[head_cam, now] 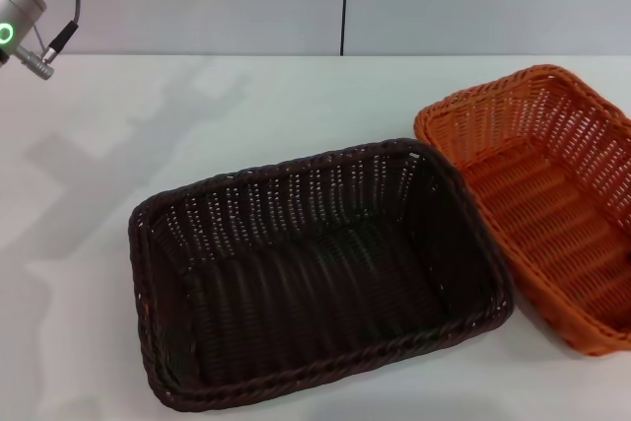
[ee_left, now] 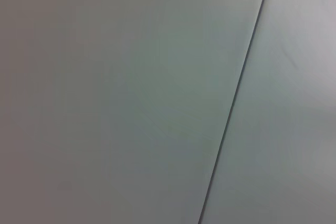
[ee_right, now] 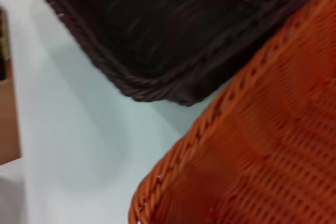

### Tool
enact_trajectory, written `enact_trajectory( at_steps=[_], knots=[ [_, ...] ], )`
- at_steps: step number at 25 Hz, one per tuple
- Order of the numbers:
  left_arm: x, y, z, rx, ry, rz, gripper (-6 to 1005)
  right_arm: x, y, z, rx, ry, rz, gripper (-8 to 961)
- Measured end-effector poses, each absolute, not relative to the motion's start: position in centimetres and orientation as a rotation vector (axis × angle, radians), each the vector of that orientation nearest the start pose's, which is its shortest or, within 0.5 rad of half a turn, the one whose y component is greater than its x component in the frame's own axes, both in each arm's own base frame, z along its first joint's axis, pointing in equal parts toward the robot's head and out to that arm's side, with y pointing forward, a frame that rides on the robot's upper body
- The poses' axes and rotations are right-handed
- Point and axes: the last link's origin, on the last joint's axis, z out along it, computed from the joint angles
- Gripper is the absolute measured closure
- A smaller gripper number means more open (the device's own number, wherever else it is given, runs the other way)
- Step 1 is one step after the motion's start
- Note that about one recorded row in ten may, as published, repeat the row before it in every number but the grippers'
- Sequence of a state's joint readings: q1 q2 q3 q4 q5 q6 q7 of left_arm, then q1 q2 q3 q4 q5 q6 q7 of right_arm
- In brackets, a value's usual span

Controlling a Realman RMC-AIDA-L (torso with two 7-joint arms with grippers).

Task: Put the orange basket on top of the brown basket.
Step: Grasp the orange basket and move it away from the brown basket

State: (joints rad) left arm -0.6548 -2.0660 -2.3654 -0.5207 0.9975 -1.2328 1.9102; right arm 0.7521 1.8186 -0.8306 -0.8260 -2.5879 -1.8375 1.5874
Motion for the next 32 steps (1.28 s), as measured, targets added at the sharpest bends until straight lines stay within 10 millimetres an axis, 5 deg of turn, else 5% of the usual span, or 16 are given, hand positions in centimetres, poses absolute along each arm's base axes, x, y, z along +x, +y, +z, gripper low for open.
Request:
enact_trajectory(
  at_steps=[21, 27, 32],
  knots=[
    [-20.3, 42.4, 8.3, -1.82, -0.593, -1.432, 139, 22.5, 31.3, 3.5, -3.466, 0.357, -0.45, 336],
    [-20.4, 42.3, 8.4, -1.817, -0.592, -1.429, 139, 21.0, 31.4, 4.5, -3.479, 0.28, -0.409, 340],
    [-20.7, 42.2, 8.5, -1.813, -0.594, -1.426, 139, 21.2, 33.5, 7.9, -3.289, 0.263, -0.334, 343]
  ],
)
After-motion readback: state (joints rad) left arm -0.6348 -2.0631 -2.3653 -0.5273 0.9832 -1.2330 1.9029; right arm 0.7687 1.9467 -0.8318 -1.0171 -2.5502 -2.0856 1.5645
